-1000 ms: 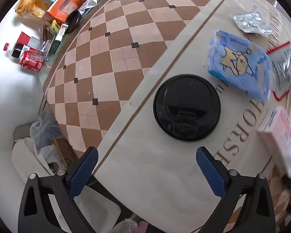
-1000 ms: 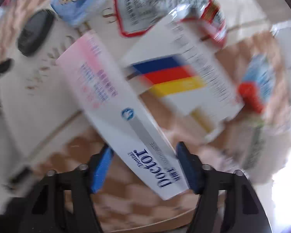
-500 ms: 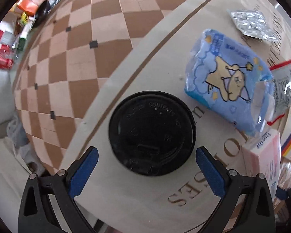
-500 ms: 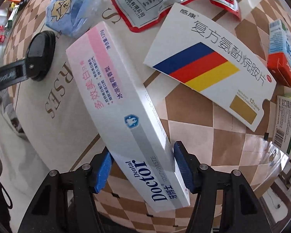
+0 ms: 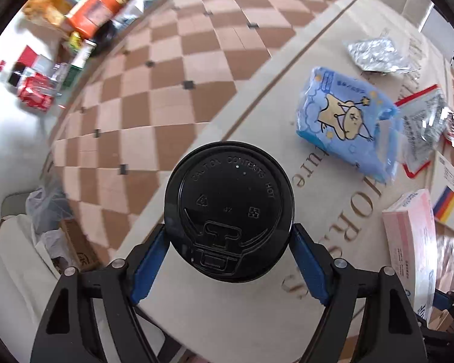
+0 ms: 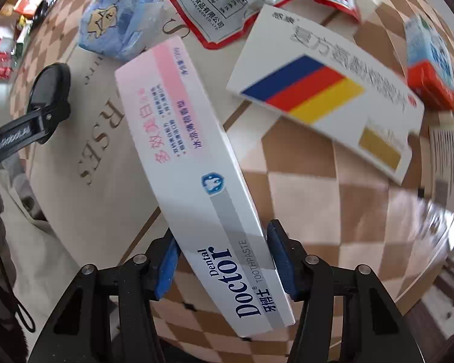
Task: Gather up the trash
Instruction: 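Grasp the black cup lid with the left tool while the right tool grasps the Doctor toothpaste box, then carry lid and toothpaste box over the bin and open both tools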
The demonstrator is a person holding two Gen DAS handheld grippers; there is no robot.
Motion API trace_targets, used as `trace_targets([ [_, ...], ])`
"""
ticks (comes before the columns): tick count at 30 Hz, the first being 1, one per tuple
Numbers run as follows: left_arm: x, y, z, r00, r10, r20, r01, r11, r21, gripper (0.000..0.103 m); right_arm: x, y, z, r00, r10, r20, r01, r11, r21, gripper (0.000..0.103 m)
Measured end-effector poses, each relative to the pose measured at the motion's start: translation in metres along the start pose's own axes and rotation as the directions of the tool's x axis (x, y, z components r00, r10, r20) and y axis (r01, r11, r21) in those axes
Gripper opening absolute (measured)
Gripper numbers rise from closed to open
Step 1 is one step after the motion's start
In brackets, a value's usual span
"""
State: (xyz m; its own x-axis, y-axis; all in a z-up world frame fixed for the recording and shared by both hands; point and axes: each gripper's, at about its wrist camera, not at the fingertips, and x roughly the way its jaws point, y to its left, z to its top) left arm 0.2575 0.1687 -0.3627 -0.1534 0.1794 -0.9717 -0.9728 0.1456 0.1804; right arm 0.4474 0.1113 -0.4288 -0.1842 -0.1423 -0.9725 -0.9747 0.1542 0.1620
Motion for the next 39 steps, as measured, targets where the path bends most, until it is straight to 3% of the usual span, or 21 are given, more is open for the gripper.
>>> trace_targets([
  [8,-0.054,0.014,-0.064,0.991,-0.02,0.131,0.02,1.0,-0.002,0.079,-0.014,0.016,-0.063,0.991,0.074,0.11,-0.087,0.989,0.121,0.054],
  [13,-0.067,0.054,-0.094,0.983,-0.065,0.173,0.068,0.998,-0.014,0.076,-0.027,0.039,-0.109,0.978,0.108,0.178,-0.136,0.979,0.154,0.053],
  [19,-0.077,0.099,-0.153,0.972,-0.147,0.183,0.156,0.987,-0.034,0.076,-0.039,0.09,-0.17,0.964,0.133,0.231,-0.167,0.976,0.137,0.051],
  [23,-0.068,0.127,-0.197,0.965,-0.221,0.144,0.231,0.971,-0.059,0.076,-0.026,0.121,-0.214,0.96,0.151,0.236,-0.184,0.976,0.121,0.05],
  [30,0.001,0.175,-0.27,0.966,-0.26,-0.017,0.254,0.956,-0.146,0.076,0.054,0.181,-0.279,0.961,0.245,0.13,-0.26,0.959,0.111,0.05],
  [36,0.105,0.182,-0.292,0.946,-0.288,-0.151,0.252,0.943,-0.216,0.076,0.161,0.204,-0.3,0.97,0.243,-0.014,-0.24,0.966,0.099,0.049],
  [39,0.167,0.173,-0.289,0.923,-0.324,-0.207,0.271,0.93,-0.248,0.076,0.22,0.195,-0.293,0.975,0.218,-0.051,-0.211,0.971,0.114,0.049],
])
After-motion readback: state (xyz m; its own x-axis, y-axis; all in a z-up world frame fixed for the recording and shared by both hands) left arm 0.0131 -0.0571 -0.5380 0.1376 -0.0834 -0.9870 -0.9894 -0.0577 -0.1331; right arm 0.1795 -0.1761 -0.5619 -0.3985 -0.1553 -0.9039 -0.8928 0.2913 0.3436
